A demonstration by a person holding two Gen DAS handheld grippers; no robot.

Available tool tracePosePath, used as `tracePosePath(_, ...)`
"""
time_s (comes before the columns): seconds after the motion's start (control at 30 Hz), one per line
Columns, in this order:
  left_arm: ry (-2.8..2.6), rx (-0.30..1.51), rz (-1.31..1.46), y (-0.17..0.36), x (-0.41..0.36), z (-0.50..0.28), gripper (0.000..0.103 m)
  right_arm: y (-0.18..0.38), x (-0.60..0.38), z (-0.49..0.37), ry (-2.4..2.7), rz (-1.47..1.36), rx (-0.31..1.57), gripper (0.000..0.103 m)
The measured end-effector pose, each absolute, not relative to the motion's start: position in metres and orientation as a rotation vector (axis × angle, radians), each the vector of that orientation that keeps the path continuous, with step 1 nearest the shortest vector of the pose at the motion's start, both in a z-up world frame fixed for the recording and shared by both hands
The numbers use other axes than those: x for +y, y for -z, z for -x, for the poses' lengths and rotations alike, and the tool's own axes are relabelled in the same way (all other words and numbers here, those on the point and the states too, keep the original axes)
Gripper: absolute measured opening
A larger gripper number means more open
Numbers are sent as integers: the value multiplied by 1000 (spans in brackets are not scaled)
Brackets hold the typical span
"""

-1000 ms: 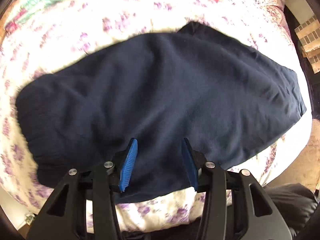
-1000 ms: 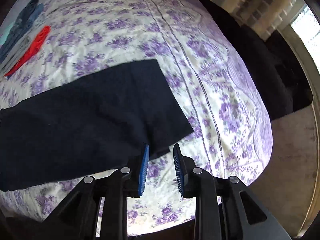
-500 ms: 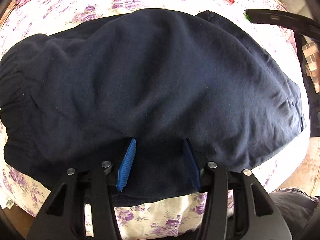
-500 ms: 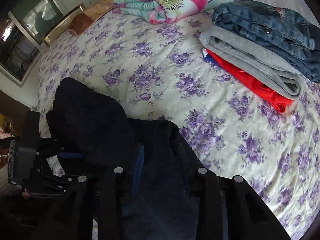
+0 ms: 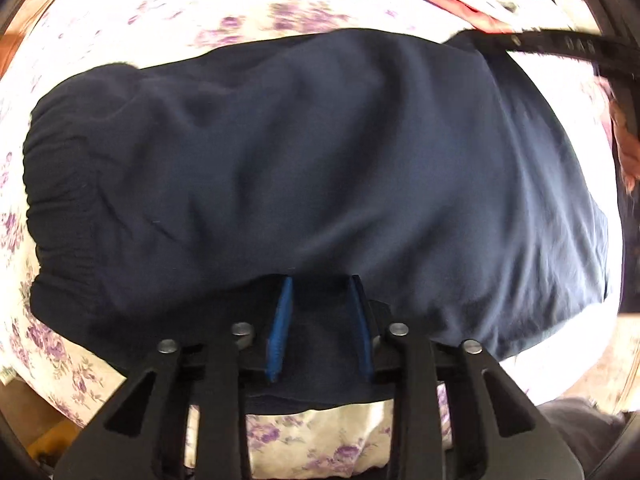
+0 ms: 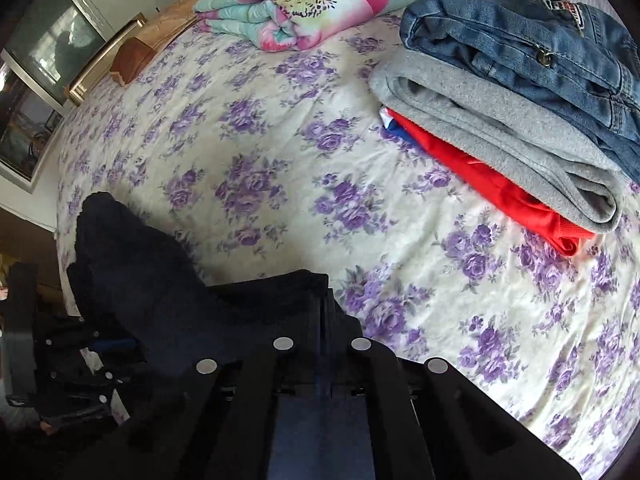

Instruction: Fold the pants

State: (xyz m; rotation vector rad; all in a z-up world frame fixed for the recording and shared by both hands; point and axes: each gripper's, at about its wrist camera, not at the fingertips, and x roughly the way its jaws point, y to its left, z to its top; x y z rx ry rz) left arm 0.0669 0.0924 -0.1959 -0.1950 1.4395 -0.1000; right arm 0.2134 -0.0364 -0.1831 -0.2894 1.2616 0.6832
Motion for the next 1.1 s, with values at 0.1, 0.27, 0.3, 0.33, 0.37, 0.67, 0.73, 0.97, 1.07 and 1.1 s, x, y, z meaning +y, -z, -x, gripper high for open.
tracePosePath(0.1,109,1459,234,207,101,-75,22,219,-28,-222,-647,343,1294,1)
tracePosePath(0.27,112,1479,129,201,91,-77,22,236,-36,-229,-651,237,1337,6)
tracePosePath(0.3,116,1490,130,196,89,-79,21,231,-41,-230,-658,216,1348,6)
tracePosePath(0.33,149,1482,144,186,87,-82,21,222,-47,-230,-661,195,1348,7)
tracePosePath(0.37,184,1455,150,173,83,-86,21,209,-55,-229,-658,171,1330,8)
tracePosePath(0.67,379,1370,40,147,-7,-179,32,155,-162,-153,-582,-34,1253,9)
tracePosePath(0.73,384,1396,13,163,-27,-197,22,160,-171,-119,-592,-59,1259,8)
tracePosePath(0.97,338,1459,2,186,-33,-229,15,215,-176,-32,-556,-144,1359,8)
tracePosePath(1.07,339,1428,-55,188,-42,-226,15,255,-177,-9,-502,-145,1417,6)
tracePosePath(1.1,333,1422,-70,189,-48,-227,15,256,-182,-6,-489,-194,1383,6)
